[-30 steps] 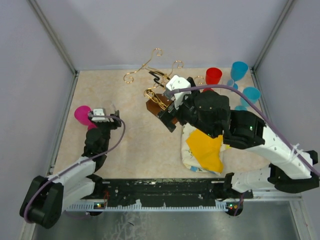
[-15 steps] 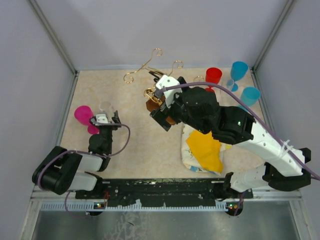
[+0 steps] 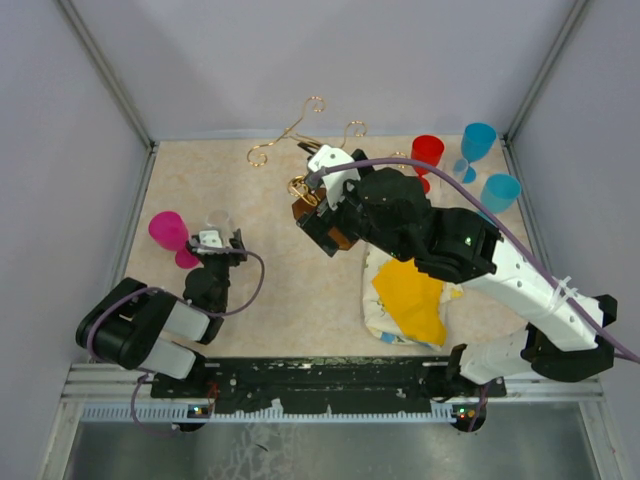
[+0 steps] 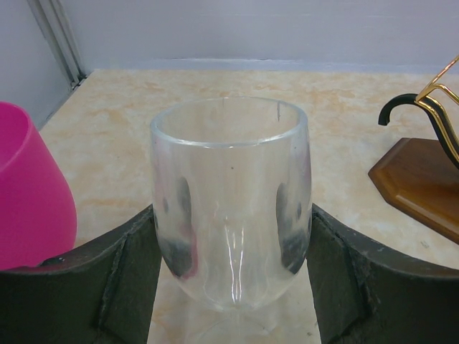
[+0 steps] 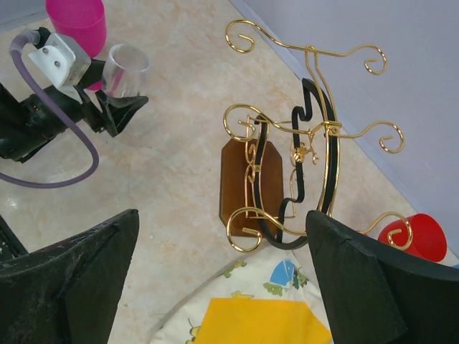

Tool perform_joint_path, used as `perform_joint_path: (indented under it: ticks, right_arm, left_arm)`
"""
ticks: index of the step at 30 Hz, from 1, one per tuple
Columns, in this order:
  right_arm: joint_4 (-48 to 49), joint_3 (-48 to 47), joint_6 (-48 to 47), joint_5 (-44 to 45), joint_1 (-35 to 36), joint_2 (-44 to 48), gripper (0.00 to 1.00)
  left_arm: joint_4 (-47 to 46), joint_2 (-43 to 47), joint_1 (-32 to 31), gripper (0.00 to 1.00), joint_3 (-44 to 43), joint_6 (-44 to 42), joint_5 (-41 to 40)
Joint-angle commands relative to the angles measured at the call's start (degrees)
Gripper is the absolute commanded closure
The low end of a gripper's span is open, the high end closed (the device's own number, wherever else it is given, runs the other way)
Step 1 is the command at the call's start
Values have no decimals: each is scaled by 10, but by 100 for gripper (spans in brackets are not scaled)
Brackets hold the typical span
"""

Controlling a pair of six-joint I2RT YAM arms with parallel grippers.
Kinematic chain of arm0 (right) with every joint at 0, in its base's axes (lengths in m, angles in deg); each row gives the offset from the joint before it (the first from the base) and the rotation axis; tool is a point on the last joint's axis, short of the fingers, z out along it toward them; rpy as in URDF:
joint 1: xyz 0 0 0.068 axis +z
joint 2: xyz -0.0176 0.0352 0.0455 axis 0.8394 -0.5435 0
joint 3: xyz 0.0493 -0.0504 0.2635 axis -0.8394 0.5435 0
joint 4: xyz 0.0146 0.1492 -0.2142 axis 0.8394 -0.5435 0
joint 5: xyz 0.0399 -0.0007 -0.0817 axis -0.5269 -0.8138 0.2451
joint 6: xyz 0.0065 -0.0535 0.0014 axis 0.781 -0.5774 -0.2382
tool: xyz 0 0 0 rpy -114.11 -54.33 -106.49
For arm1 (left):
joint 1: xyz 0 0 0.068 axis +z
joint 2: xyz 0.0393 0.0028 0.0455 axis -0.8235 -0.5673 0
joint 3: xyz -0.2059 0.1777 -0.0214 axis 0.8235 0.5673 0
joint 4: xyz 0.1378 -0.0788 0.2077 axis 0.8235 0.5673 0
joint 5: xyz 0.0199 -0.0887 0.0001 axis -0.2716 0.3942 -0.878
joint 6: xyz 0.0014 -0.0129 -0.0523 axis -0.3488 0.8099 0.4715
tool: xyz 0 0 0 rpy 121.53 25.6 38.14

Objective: Take the wine glass off the wine glass rack

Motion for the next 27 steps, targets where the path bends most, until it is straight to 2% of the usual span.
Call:
perform_joint_path:
  ticks: [1, 10, 16, 27]
  right_arm:
    - [32, -3, -6, 0, -6, 10, 1]
    - [31, 0, -7, 2, -6, 14, 1]
    - [44, 14, -8, 9, -7, 23, 1]
    - [44, 11, -10, 5, -10, 21, 1]
  left_arm:
    - [-134, 3, -6, 27, 6, 16, -6]
    - [-129, 14, -12, 21, 11, 18, -4]
    - [-87, 40, -17, 16, 6, -2, -10]
    - [-53, 75, -22, 11, 22, 20, -9]
